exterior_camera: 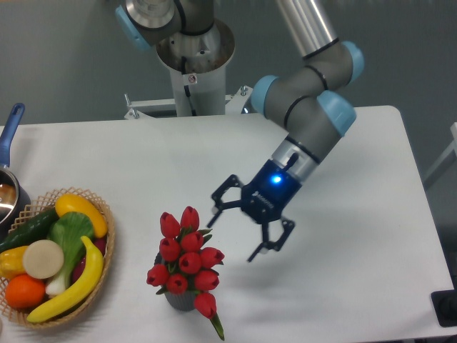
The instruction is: Insert the flowers into the vase
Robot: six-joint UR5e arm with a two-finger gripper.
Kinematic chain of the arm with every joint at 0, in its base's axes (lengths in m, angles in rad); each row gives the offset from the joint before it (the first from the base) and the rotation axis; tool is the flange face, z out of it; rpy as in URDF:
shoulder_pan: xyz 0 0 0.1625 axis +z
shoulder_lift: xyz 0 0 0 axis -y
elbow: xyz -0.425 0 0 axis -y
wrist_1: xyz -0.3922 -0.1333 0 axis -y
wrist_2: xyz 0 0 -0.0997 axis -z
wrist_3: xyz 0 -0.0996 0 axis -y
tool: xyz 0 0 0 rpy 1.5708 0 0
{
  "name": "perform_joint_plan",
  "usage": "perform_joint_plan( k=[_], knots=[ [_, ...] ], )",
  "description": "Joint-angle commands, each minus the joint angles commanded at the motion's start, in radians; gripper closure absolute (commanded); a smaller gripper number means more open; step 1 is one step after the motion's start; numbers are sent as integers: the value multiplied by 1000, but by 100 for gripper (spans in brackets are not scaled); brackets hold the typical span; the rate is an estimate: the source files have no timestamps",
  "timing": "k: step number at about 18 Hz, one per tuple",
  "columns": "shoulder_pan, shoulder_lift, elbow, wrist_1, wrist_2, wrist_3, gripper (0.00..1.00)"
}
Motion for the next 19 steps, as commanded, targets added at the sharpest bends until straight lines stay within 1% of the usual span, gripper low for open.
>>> perform_joint_plan(
  k=[1, 4, 5, 6, 9, 10, 12, 14, 15, 19],
  knots=[
    [2, 0, 2, 0, 80, 0, 0],
    [5, 2, -3, 0, 372, 0, 0],
    [5, 6, -5, -2, 430, -2, 0],
    [5, 11, -9, -2, 460, -2, 0],
    [3, 29, -24, -3, 481, 6, 0],
    [3, 31, -23, -5, 508, 6, 0],
    [-2, 44, -29, -8, 614, 24, 0],
    [-14, 54, -52, -8, 718, 121, 0],
    [-29, 55, -60, -8, 747, 141, 0],
    [-46, 60, -71, -18, 795, 147, 0]
  ],
)
